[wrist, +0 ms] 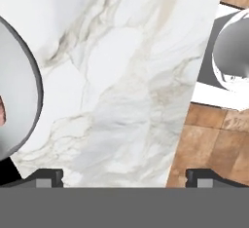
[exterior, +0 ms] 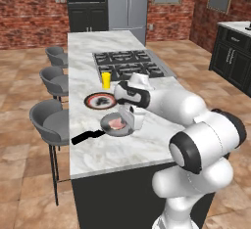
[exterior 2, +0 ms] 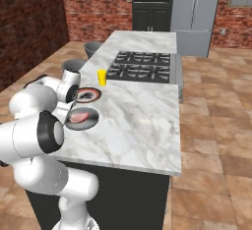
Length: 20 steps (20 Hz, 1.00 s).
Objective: Pick up the pan with the steak in it and place it on the dining table. Then place the steak on the plate.
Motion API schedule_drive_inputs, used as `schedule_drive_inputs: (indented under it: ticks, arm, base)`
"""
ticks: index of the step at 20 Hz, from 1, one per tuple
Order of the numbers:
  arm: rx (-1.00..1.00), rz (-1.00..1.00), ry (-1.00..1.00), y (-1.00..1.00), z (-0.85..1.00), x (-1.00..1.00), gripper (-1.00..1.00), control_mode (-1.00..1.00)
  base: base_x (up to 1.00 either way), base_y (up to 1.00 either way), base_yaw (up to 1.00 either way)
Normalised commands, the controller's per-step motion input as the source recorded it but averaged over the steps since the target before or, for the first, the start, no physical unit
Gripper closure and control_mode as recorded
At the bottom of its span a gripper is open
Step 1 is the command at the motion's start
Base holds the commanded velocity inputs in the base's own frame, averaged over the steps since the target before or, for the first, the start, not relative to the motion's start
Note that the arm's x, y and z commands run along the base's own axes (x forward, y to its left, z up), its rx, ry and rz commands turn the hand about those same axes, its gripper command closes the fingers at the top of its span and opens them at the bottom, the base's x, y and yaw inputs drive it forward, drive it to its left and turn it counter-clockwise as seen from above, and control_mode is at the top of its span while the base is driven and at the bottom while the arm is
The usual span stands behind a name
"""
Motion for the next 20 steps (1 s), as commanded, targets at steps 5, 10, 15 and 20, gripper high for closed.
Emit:
schedule_drive_inputs:
  ticks: [5,10,15,20]
  arm:
    - [-0.01,0.14,-0.01,0.00,0.00,-0.13,-1.00,-1.00]
    - [-0.02,0.28,-0.01,0.00,0.03,-0.19,-1.00,-1.00]
    - [-0.02,0.30,0.00,0.00,0.02,-0.02,-1.00,-1.00]
    - [0.00,0.24,-0.04,-0.06,0.22,0.01,-1.00,-1.00]
  base:
    - [0.00,0.00,0.00]
    - [0.00,0.00,0.00]
    - [0.00,0.00,0.00]
    - [0.00,0.00,0.00]
